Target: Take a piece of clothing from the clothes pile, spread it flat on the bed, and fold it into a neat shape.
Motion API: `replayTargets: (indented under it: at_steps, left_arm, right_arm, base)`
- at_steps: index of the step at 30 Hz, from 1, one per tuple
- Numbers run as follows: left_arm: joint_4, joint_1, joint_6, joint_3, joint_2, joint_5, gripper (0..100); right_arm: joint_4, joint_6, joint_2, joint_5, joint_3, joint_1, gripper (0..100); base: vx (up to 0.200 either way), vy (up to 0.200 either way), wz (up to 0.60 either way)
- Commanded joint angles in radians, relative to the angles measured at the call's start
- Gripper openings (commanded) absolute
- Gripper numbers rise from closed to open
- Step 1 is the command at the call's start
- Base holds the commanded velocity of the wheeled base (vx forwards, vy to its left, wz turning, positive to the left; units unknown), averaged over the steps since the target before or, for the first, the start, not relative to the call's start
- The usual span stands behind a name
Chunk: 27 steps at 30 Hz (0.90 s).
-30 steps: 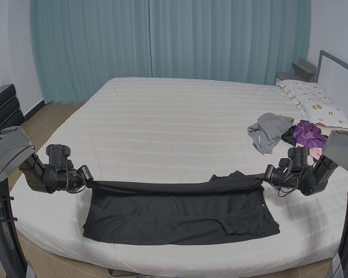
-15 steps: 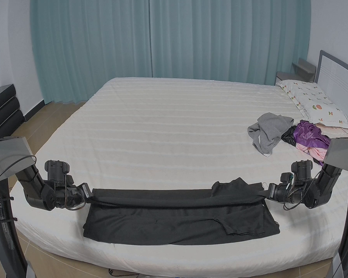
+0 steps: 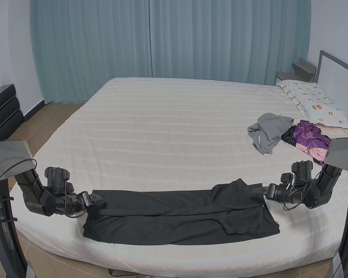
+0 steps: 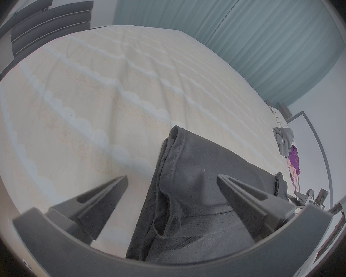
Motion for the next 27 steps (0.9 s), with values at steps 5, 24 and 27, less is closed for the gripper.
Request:
replayTargets:
  at_steps: [5, 24, 27]
  left_arm:
    - [0.009, 0.000, -0.082, -0.107, -0.001, -0.004, 100]
    - [0.035, -0.043, -0.148, -0.284, 0.135, 0.059, 0]
    - [0.034, -0.043, -0.149, -0.283, 0.135, 0.059, 0]
  right_arm:
    - [0.022, 0.170, -0.005, -0.013, -0.135, -0.007, 100]
    - [0.122, 0.226, 0.099, -0.074, -0.273, -0.001, 100]
    - [0.122, 0.224, 0.107, -0.098, -0.281, 0.004, 100]
  base:
    - [0.000, 0.000, 0.00]
    - [0.000, 0.000, 0.00]
    - [0.000, 0.000, 0.00]
